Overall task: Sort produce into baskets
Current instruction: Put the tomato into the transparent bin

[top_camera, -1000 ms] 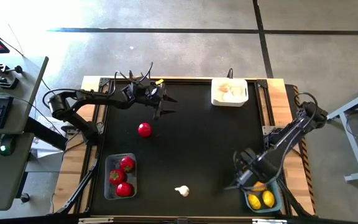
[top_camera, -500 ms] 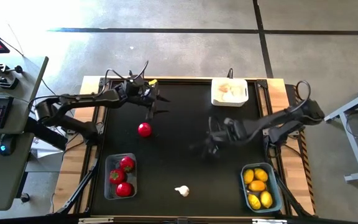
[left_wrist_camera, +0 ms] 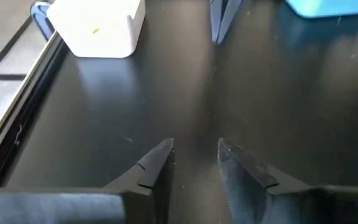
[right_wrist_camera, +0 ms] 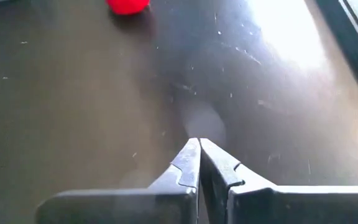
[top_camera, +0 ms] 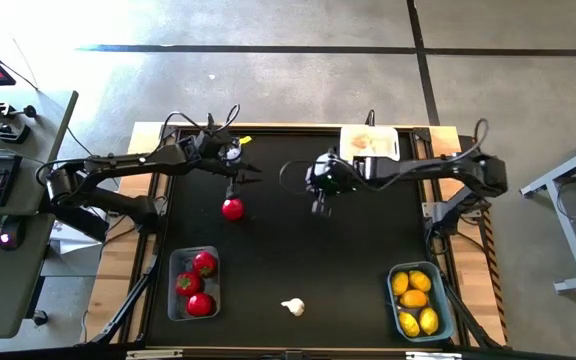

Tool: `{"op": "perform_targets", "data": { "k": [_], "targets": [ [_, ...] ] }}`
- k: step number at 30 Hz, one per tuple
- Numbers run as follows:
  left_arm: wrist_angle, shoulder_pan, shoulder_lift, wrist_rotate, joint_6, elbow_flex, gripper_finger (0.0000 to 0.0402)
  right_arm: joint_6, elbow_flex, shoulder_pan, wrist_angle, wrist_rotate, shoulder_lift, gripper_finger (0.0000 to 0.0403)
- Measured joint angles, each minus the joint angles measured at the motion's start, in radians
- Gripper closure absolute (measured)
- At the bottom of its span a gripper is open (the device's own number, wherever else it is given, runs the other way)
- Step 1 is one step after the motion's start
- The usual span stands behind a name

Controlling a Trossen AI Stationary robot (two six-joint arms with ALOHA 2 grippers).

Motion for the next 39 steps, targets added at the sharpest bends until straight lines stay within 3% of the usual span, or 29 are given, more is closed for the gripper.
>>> {"op": "perform_targets", "data": {
  "k": [9, 16, 22, 33, 39],
  "targets": [
    [-0.116, -0.035, -0.015, -0.026, 0.001, 0.0, 0.0353, -0.091, 0.0, -0.051, 0.296, -0.233, 0.2, 0.0403],
    [-0.259, -0.07, -0.091, -0.028, -0.038, 0.0, 0.0397, -0.1, -0.001, -0.051, 0.496, -0.303, 0.32, 0.0403],
    [-0.311, -0.128, -0.164, -0.112, -0.115, 0.0, 0.0401, -0.079, -0.001, -0.049, 0.692, -0.362, 0.415, 0.0403],
    [-0.419, -0.2, -0.198, -0.128, -0.192, 0.016, 0.0401, -0.044, -0.004, -0.009, 0.904, -0.361, 0.504, 0.0403],
    [-0.49, -0.231, -0.198, -0.131, -0.196, 0.046, 0.0401, 0.027, -0.156, 0.004, 1.232, -0.349, 0.505, 0.0403]
  ]
}}
